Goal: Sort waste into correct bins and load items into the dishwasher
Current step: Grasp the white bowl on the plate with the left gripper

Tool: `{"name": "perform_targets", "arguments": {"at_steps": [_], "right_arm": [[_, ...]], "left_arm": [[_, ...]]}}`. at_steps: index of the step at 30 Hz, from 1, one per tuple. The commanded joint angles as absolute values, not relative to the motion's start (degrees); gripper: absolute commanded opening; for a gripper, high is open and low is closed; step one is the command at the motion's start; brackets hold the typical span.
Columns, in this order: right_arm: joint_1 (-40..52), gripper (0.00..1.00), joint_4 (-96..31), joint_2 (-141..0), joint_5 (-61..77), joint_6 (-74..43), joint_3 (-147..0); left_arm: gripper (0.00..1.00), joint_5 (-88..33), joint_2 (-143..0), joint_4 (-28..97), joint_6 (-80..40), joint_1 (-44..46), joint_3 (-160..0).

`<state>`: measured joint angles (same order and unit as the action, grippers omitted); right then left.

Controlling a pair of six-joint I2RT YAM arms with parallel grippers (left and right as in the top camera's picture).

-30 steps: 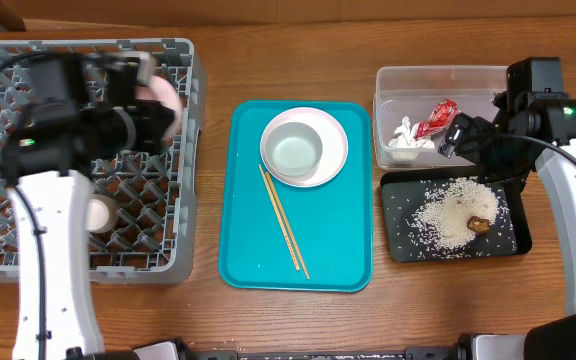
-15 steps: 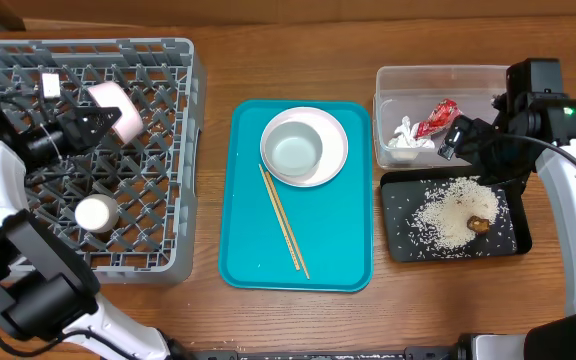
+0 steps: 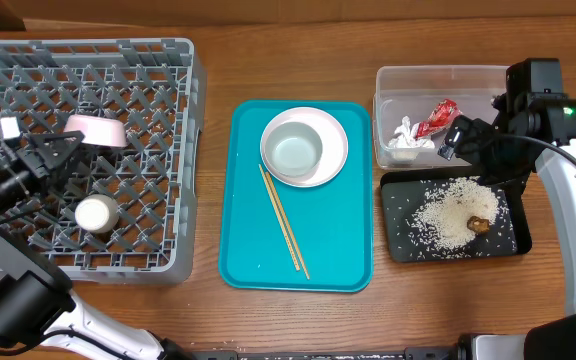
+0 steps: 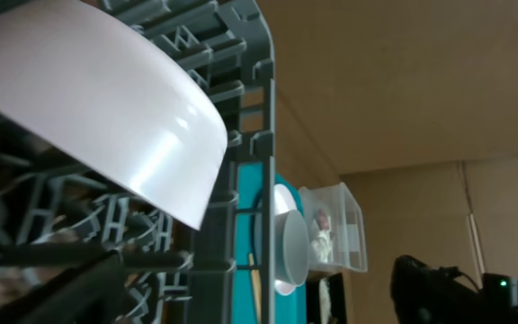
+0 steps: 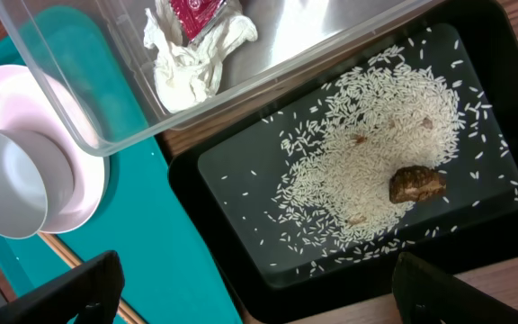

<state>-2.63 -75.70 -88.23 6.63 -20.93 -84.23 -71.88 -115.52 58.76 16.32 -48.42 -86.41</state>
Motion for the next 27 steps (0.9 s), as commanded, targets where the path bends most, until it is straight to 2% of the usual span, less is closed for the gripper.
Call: {"name": "perform_targets", "arguments": {"at_steps": [1, 7, 10, 12, 17, 19, 23, 27], "right_arm": [[-2.74, 0.97, -75.55, -86.26, 6.48, -20.56, -85.58], [-2.74, 0.97, -75.57, -86.26, 6.48, -20.53, -85.58], [-2.76, 0.98, -76.05, -86.26, 6.46, -20.56, -85.58], [-2.76, 0.99, -76.4, -86.26, 6.39, -20.56, -85.58], [-2.76, 1.0, -77.36, -86.26, 0.97, -20.86, -85.58], [-2.76, 1.0, -77.3, -86.26, 0.91, -20.84, -85.58], [-2.76, 1.0, -77.34, -86.26, 0.93, -20.82, -85.58], [-2.76, 1.0, -77.52, -86.26, 0.93, -20.82, -85.58]], "left_arm": [[1.0, -70.91, -113.03, 59.77, 16.73, -50.81, -87.29], [1.0, -64.62, -102.39, 59.79, 14.02, -49.71, -87.29], [1.0, -60.58, -94.7, 59.59, 12.64, -44.12, -87.29], [1.0, -54.3, -91.0, 59.13, 11.53, -37.76, -87.29], [1.0, -34.06, -88.9, 56.01, 7.53, -15.2, -87.26], [1.0, -26.04, -90.72, 52.95, 7.46, -3.05, -87.26], [1.0, -22.22, -95.64, 47.09, 7.49, 10.48, -87.26], [1.0, -21.41, -102.17, 41.5, 7.46, 19.51, -87.26]]}}
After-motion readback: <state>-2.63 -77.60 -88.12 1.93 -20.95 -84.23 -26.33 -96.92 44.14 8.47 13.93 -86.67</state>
